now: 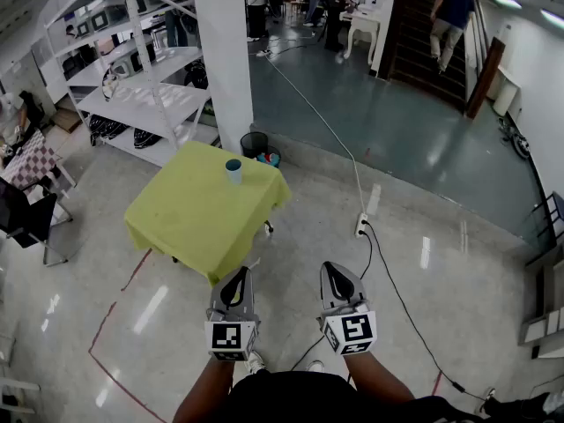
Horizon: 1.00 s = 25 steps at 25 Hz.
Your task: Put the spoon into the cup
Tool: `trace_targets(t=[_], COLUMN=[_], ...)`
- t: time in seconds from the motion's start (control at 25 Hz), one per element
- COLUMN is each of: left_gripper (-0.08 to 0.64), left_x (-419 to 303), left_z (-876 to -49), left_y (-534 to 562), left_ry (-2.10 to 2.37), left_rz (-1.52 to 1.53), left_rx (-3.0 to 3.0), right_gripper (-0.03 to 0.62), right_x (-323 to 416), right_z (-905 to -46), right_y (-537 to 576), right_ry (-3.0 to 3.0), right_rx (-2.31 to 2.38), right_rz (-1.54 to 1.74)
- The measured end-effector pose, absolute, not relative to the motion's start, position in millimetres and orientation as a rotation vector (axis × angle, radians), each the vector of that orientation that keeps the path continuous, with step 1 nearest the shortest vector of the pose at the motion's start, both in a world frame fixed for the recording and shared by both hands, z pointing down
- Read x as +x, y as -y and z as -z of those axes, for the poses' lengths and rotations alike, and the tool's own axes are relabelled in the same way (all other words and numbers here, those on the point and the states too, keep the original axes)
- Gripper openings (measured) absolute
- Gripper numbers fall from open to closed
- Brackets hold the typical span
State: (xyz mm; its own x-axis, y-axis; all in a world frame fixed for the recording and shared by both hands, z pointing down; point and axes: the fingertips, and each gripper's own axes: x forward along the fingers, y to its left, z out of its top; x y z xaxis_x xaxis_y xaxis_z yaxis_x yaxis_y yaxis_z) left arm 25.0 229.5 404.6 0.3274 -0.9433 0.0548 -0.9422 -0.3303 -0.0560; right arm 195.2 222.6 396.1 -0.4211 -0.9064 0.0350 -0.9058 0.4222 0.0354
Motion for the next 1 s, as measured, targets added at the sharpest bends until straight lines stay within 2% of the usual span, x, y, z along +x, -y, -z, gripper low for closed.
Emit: trace_targets(t=[1.0], left_gripper=[0.012], left_x=[-67], left_z=[-419], left_y=[-215], left_ry=[-1.833], left_rz=[0.092], left_rx=[-2.567], right_gripper=[0.006], right_x=[108], right_z=[-400], right_y=[-205], right_ry=[2.614], right_rx=[1.657], right_rz=[0.090])
